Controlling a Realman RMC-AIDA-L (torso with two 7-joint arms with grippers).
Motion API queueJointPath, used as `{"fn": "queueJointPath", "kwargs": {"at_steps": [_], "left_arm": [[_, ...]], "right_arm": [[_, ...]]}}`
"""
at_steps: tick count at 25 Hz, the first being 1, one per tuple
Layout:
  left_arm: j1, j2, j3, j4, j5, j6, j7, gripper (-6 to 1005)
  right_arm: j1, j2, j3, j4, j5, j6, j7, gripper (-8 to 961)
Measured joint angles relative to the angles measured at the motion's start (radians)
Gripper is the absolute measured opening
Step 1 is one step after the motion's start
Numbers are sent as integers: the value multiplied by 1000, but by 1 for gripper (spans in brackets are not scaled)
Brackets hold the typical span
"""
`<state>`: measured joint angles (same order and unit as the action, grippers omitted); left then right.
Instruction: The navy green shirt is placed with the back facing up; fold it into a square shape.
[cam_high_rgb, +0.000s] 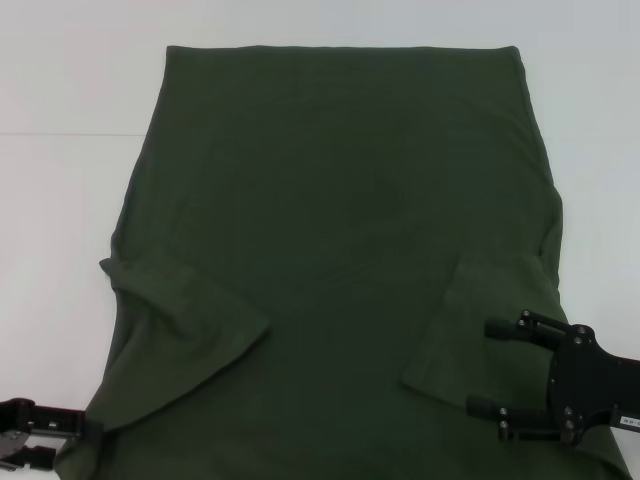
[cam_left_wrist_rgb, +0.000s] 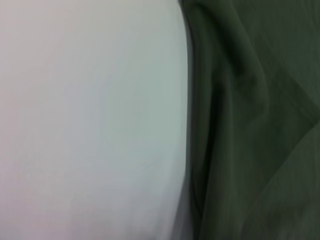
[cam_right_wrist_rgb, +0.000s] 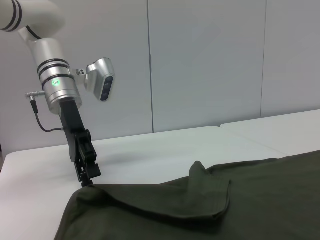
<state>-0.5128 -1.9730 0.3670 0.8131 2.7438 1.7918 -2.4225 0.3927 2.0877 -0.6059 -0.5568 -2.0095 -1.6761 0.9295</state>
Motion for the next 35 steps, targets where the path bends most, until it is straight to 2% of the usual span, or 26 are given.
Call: {"fn": "queueJointPath", "kwargs": {"at_steps": [13,21,27,32,35], "left_arm": [[-34,-7,3,-40,-9,14,-6,891],[-32,-8,5,-34,-14,-2,-1,890],[-35,-11,30,-20,-8,-16,2,682],[-37,-15,74,-23,-4,-46,0,449],[-35,-15,74,-23,-4,-48,-5,392]], "right_arm": [[6,1,0,0,1,-4,1,934],[6,1,3,0,4,-5,2,934],[13,1,8,-4,6,-6,19,934],[14,0,9,-7,7,-6,26,934],[16,0,10,-15,8,-6,65,934]]}}
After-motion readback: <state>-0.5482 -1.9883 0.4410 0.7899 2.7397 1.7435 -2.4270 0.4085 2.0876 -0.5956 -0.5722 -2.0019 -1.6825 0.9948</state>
